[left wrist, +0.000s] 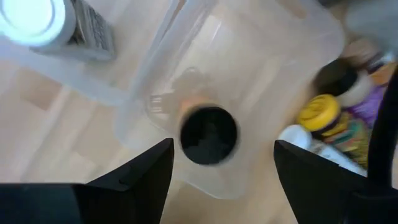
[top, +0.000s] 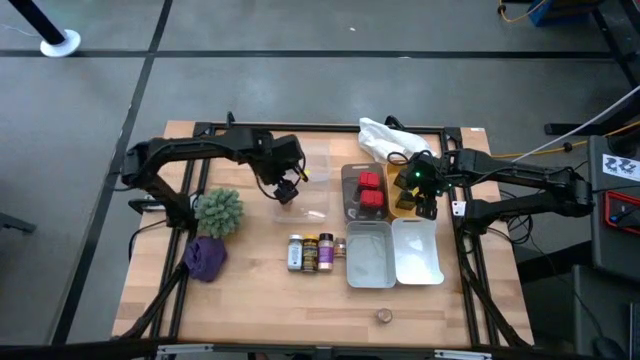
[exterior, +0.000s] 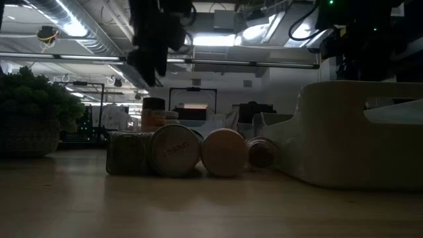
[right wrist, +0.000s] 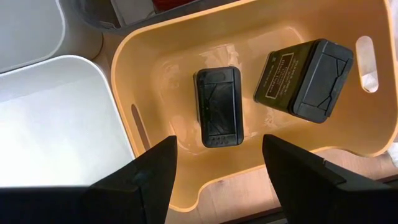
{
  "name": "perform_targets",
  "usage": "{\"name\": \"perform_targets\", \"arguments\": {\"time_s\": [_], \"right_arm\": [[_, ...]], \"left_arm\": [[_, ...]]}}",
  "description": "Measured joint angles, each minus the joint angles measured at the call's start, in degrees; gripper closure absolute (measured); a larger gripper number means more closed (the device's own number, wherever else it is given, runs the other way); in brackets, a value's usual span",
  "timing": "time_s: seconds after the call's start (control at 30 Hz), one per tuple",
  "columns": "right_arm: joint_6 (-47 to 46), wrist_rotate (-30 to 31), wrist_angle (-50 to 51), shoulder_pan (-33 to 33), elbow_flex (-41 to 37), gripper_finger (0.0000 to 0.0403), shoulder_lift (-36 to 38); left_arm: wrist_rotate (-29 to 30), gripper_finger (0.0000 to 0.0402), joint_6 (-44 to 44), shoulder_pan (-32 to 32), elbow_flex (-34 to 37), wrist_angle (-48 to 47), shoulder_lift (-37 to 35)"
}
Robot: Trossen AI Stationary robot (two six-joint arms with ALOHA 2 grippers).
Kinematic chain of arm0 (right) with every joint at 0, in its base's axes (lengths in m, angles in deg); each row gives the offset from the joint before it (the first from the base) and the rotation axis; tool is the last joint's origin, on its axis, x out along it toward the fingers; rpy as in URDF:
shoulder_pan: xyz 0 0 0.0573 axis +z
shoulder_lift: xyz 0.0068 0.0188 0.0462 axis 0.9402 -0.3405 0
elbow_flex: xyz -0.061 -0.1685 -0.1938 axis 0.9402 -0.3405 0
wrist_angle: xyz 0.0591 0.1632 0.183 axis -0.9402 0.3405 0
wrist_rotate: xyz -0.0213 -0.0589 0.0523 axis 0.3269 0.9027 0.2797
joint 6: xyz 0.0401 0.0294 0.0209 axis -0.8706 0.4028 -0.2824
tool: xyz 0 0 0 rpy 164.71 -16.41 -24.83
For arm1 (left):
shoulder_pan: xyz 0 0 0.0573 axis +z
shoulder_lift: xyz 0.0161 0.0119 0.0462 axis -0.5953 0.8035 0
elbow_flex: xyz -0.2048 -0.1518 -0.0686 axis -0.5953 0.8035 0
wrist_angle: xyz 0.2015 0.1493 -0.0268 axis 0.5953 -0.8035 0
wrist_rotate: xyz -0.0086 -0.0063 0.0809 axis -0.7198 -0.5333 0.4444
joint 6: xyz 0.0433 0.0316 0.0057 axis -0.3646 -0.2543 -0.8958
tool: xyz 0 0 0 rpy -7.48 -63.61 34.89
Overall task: Sort spices by type
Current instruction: Put the white seasoning bottle into the top transparent bin
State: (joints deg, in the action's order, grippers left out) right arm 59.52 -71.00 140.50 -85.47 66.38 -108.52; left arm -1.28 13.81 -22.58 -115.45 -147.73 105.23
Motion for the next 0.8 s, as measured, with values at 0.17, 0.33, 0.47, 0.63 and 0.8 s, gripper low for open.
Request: {"name": "perform_targets", "arguments": {"time_s": [0.17, 0.33, 0.47, 0.63, 0.8], "right_arm": [[0.0, 0.0, 0.0, 0.0, 0.0, 0.0166, 0.0], [-0.3, 0.0, 0.0, 0.0, 0.0, 0.0166, 0.0], [-3.2, 0.0, 0.0, 0.0, 0.0, 0.0166, 0.0], [-5.4, 0.0, 0.0, 0.0, 0.0, 0.0166, 0.0], [-5.4, 0.0, -0.1, 0.0, 0.0, 0.0166, 0.0]], "left_arm": [[-1.6, 0.0142, 13.3, -3.4, 0.0, -2.1, -3.4], [-2.3, 0.0143, 29.6, -9.9, 0.0, -3.8, -4.4], [-0.7, 0.0143, 41.7, -16.2, 0.7, -2.1, -3.8], [4.6, 0.0143, 54.5, -22.6, 0.8, -2.0, -0.6], [8.7, 0.0142, 62.3, -26.6, 0.8, 0.2, 4.5]]}}
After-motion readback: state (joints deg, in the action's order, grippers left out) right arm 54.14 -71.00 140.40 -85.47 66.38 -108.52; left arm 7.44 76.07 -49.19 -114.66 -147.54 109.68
